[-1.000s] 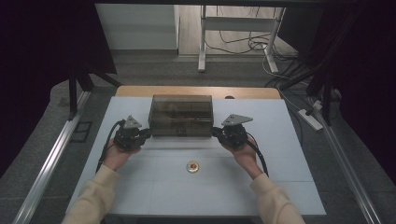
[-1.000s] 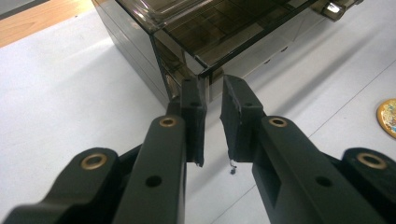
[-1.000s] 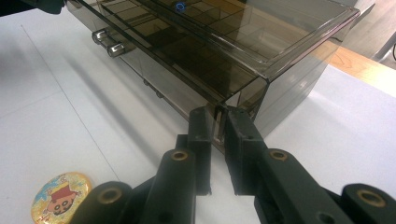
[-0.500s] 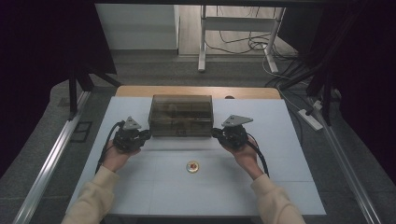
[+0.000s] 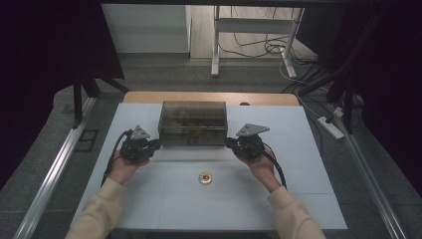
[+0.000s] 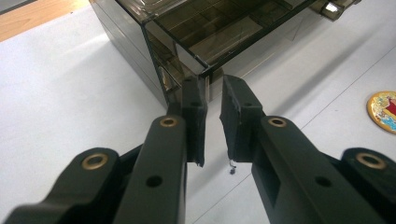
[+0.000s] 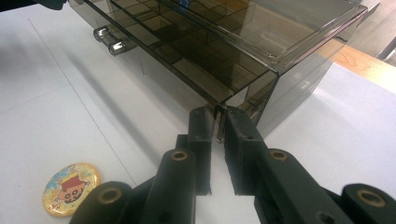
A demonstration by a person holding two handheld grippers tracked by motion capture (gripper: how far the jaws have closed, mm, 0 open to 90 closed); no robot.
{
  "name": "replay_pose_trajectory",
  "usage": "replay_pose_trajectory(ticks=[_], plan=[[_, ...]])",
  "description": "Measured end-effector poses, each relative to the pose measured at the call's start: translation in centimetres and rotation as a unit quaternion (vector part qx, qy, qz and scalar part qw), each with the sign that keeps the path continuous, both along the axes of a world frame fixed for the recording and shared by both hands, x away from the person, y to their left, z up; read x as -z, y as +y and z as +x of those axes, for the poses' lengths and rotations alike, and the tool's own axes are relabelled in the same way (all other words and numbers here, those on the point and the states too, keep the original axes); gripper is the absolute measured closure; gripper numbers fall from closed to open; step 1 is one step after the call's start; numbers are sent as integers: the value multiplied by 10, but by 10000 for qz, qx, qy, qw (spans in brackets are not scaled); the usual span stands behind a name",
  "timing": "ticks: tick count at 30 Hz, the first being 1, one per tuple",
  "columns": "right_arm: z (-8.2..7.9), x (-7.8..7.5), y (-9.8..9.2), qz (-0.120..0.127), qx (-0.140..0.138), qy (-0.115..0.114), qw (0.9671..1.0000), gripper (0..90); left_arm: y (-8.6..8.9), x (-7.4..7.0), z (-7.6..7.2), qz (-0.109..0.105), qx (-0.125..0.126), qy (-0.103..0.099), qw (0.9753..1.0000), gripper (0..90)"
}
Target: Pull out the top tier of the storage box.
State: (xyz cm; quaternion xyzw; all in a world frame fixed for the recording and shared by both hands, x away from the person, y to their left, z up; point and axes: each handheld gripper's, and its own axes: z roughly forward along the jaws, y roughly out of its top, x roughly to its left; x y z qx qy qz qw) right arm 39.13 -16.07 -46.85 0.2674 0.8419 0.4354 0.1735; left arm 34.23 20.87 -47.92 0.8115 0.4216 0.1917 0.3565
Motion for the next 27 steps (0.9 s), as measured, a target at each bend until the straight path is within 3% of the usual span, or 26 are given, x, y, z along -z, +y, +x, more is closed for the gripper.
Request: replay_pose_trajectory(ticks=[27], plan=[[-7, 0, -2, -11, -51, 10, 10000, 806, -1, 0, -9, 33, 44, 8, 10000, 786]])
